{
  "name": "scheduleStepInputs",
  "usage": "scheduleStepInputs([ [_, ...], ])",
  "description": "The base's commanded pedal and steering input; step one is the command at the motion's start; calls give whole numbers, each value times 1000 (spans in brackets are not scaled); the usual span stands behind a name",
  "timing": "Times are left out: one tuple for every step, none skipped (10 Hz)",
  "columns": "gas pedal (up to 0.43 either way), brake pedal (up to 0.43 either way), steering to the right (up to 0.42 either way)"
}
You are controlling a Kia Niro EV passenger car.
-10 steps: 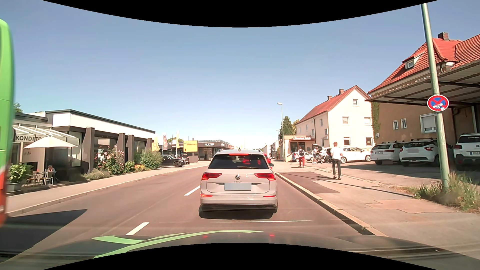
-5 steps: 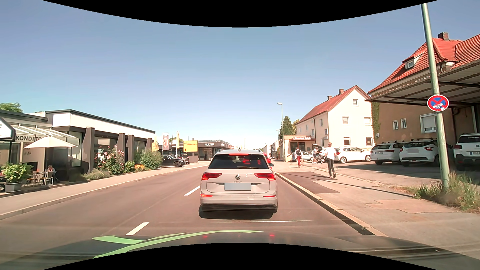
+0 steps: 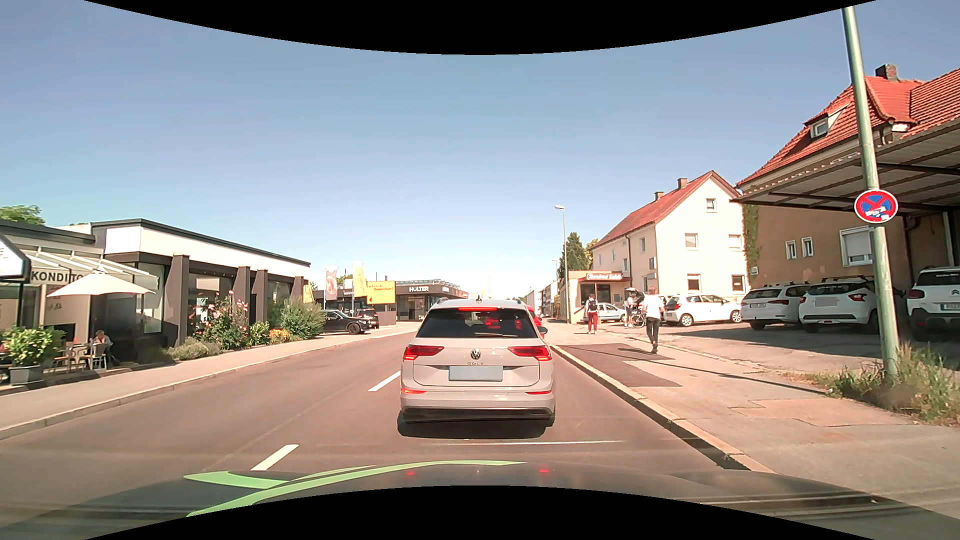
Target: Follow the waypoints while adhering to traffic rules and regulations
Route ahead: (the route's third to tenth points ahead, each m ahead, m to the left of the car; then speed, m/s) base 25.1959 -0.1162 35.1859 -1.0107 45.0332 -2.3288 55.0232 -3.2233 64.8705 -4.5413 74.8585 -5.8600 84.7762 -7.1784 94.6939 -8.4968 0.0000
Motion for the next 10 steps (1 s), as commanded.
scheduleStepInputs([
  [0,268,11],
  [0,268,11],
  [0,268,11],
  [0,268,11],
  [0,268,11],
  [0,268,11],
  [0,268,11],
  [0,274,11],
  [0,268,11],
  [0,268,11],
])
